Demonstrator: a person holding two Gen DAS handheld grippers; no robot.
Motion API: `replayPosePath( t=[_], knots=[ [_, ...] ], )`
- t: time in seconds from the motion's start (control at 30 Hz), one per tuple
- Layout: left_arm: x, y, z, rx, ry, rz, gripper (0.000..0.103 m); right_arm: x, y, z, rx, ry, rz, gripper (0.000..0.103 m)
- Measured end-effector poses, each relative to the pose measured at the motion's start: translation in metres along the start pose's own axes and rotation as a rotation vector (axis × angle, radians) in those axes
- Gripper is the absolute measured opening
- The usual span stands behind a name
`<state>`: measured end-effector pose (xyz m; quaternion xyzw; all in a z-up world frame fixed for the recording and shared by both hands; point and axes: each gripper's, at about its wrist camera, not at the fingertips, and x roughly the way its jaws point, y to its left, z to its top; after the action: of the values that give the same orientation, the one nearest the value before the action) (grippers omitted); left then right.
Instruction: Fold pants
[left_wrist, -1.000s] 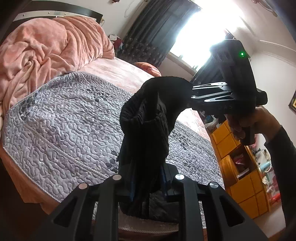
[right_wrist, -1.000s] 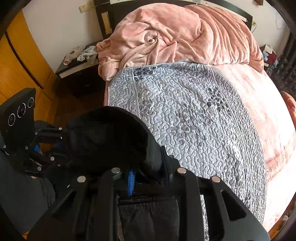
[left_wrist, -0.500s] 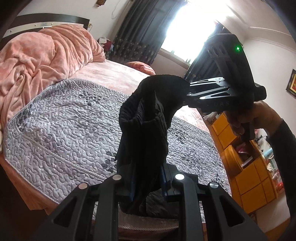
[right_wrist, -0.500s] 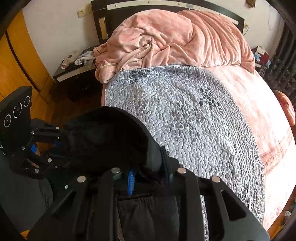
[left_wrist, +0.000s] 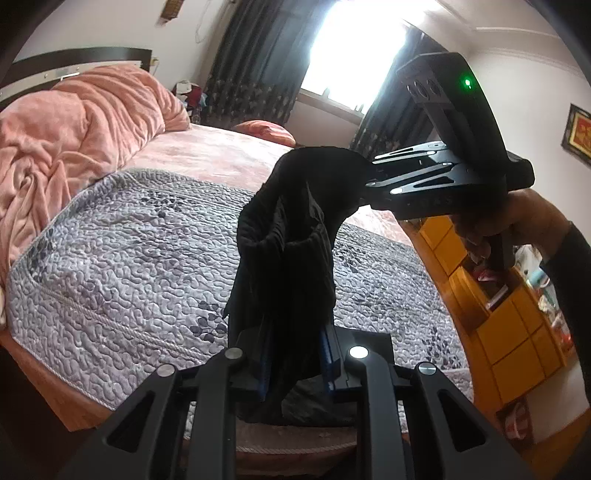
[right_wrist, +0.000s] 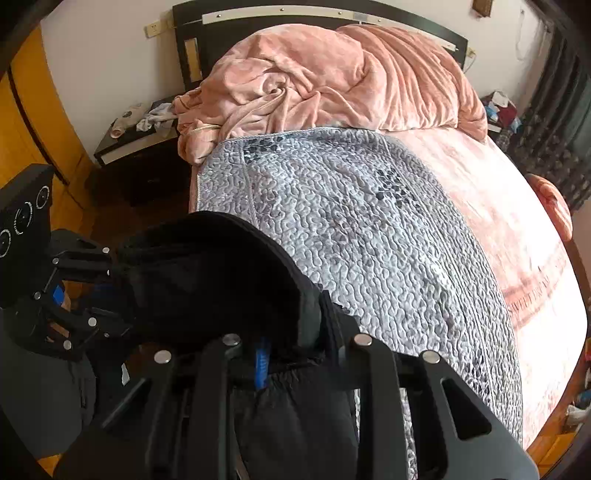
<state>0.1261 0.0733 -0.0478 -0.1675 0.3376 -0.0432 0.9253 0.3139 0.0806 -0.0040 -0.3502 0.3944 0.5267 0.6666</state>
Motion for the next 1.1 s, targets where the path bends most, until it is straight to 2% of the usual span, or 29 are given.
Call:
replayPosePath(
  t=[0.67,1.1],
  knots=[
    [0.021,-0.068,-0.024,0.152,0.054,-0.048,0.021,-0.029,-0.002,-0.083,0.096,-0.039,-0.099,0.023],
    [0.046,-0.111,-0.042,0.237,0.104,-0.097,0.021,-0.039,-0.016,-0.140,0.187,-0.050,-0.118,0.023]
  ],
)
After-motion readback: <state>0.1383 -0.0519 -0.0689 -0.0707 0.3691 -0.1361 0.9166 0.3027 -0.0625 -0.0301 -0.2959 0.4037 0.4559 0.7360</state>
